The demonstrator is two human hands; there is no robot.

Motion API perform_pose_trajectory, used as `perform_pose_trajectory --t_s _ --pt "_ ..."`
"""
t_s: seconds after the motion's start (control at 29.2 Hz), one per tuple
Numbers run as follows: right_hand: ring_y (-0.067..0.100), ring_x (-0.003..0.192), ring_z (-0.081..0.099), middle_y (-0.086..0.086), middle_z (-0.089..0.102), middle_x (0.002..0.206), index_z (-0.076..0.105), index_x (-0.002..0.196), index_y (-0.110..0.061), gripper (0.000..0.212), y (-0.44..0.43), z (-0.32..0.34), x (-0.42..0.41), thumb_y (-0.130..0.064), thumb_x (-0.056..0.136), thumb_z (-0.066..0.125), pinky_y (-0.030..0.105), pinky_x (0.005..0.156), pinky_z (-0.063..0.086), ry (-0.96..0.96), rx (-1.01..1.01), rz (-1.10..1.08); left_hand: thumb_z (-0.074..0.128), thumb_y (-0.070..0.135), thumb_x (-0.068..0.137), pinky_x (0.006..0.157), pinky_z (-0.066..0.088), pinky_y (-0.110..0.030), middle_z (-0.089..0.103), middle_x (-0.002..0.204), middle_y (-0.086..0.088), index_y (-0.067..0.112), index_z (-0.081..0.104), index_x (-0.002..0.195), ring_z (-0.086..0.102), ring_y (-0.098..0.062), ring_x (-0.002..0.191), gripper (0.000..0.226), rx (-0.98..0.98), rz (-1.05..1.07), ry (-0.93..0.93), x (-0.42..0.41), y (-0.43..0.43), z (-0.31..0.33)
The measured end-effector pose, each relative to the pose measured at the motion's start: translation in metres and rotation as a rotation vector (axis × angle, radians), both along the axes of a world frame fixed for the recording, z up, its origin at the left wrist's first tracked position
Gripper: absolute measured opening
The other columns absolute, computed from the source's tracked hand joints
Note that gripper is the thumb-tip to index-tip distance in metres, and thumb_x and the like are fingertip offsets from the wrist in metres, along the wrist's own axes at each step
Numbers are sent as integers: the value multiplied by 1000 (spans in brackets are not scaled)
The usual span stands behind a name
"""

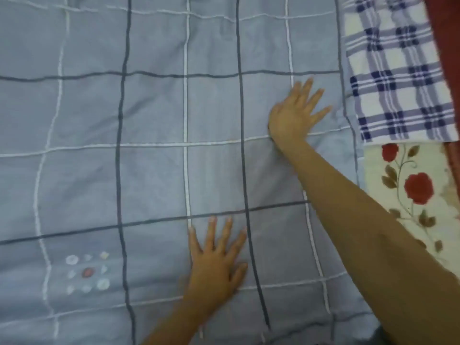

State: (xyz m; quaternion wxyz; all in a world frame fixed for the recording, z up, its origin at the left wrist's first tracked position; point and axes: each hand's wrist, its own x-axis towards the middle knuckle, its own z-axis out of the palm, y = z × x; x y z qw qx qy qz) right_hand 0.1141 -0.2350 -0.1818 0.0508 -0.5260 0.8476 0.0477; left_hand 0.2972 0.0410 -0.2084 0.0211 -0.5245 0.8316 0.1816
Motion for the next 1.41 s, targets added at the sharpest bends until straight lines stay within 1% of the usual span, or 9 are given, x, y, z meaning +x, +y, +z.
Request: perform_pose_trajectory --t_s 0.21,0.38,0.58,0.75,0.86,0.96,1.13,1.3,1.41 --pt "34 142 22 -1 31 154 20 148 -36 57 229 -13 52 -50 94 30 70 104 9 -123 4 1094 44 50 82 101 10 -72 22 156 -5 27 25 148 15 -31 143 72 99 -355 8 -11 125 11" --pt "36 145 9 -3 8 159 6 151 -32 65 397 -13 -68 -59 92 17 68 109 4 -97 213 86 43 50 79 106 14 -64 27 153 -10 25 23 148 21 -27 141 76 51 -302 28 43 138 24" --pt "35 145 -6 2 -13 159 -5 152 -29 70 408 13 -33 -54 97 30 69 107 7 -270 256 -600 37 67 75 107 -5 -63 -10 158 -5 26 8 151 -9 -28 145 92 200 -86 -238 138 160 22" --pt "36 145 -4 15 -7 158 4 152 -13 81 403 38 47 -25 88 52 59 112 -1 -258 208 -489 56 66 63 107 0 -62 -14 156 -10 26 23 148 6 -32 144 99 503 -354 -290 179 209 46" --pt "32 146 2 15 3 158 15 150 -11 77 407 60 121 -19 85 56 48 116 -2 -395 135 -272 50 31 94 112 25 -32 29 153 -8 23 32 145 36 -20 135 55 700 -42 31 194 195 91" --pt "32 140 22 15 24 152 29 145 -9 69 412 76 207 -14 82 59 45 117 15 -586 69 -103 54 14 91 88 41 -20 58 123 -6 15 53 130 58 -19 105 39 558 390 253 248 175 124" --pt "28 143 18 9 8 158 21 149 -19 73 416 72 330 -20 87 58 43 114 27 -674 201 344 73 20 80 98 34 -35 39 132 -22 1 43 132 41 -37 120 64 102 1043 358 357 134 129" --pt "26 142 17 6 10 156 10 151 -28 95 425 53 397 -48 78 68 42 104 34 -649 450 683 78 68 44 112 28 -48 18 154 -14 13 11 149 25 -34 139 136 433 1460 525 407 97 96" --pt "26 134 28 5 27 145 10 149 -32 94 422 40 409 -44 78 70 45 101 35 -460 569 778 86 37 62 107 36 -43 25 148 -15 15 17 147 36 -32 131 111 383 1486 638 411 73 79"
